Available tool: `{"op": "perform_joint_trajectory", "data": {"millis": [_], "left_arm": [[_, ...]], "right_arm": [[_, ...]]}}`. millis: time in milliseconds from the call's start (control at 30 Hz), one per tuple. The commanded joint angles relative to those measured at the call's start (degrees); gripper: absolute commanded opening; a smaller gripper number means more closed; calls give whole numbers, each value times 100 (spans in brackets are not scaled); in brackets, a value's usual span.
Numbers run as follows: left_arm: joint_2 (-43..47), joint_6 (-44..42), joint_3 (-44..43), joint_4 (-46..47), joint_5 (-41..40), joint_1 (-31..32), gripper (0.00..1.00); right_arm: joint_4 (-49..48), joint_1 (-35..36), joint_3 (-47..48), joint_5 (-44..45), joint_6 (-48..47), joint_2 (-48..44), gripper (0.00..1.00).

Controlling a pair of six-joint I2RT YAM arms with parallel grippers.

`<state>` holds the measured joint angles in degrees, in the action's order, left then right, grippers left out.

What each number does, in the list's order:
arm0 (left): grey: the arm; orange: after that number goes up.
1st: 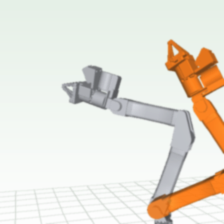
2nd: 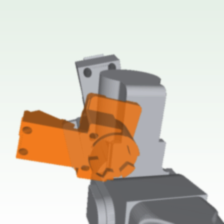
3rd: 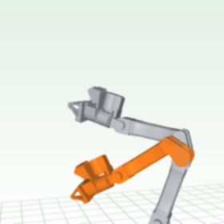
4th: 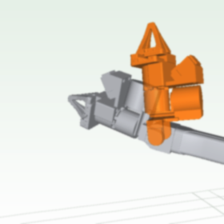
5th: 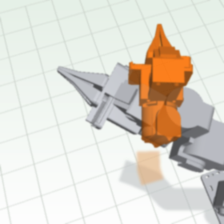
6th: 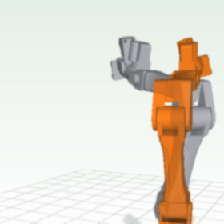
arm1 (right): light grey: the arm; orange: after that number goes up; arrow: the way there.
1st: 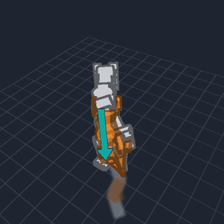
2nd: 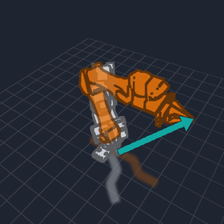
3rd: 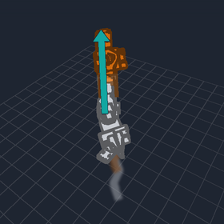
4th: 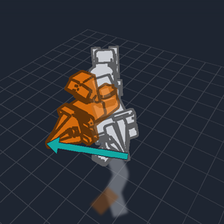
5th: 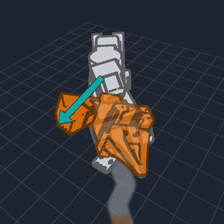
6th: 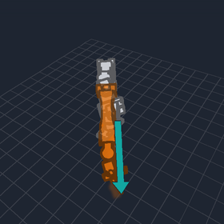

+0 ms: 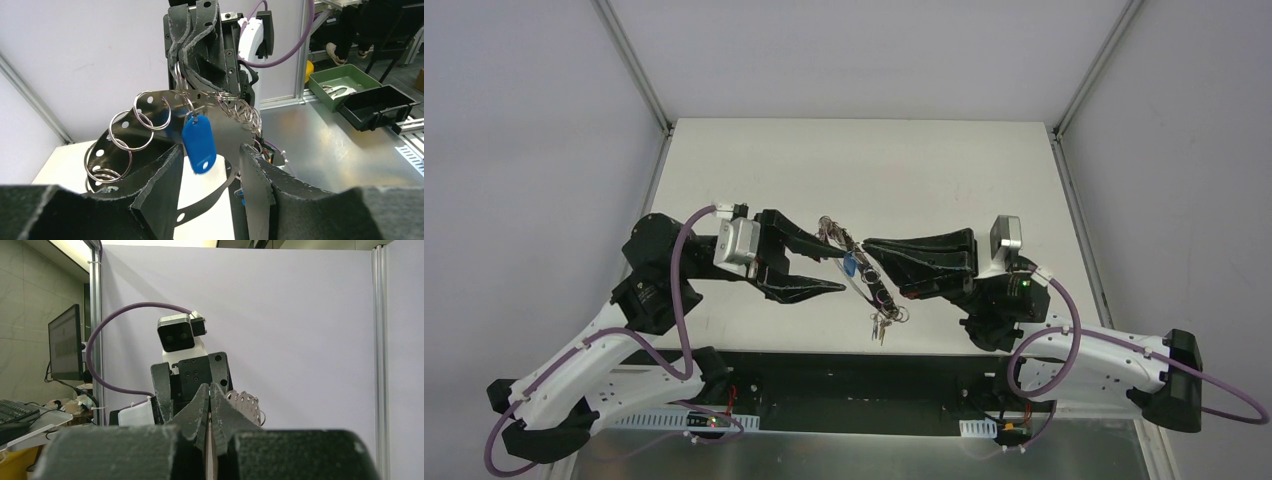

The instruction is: Put the keys on the keyring

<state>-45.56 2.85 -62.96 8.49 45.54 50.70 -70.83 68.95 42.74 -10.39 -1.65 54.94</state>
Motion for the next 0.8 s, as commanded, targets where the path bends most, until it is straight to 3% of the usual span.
{"op": "perform_joint_trajectory", "data": {"millis": [0,767], "left_arm": [[77,-167,-218,-42,-182,69,45],[-63,51,-488,222,-281,63,45]], "right_arm": [[-283,29,163,-10,74,-191,0],[-195,29,85,37,-90,1,0]]}}
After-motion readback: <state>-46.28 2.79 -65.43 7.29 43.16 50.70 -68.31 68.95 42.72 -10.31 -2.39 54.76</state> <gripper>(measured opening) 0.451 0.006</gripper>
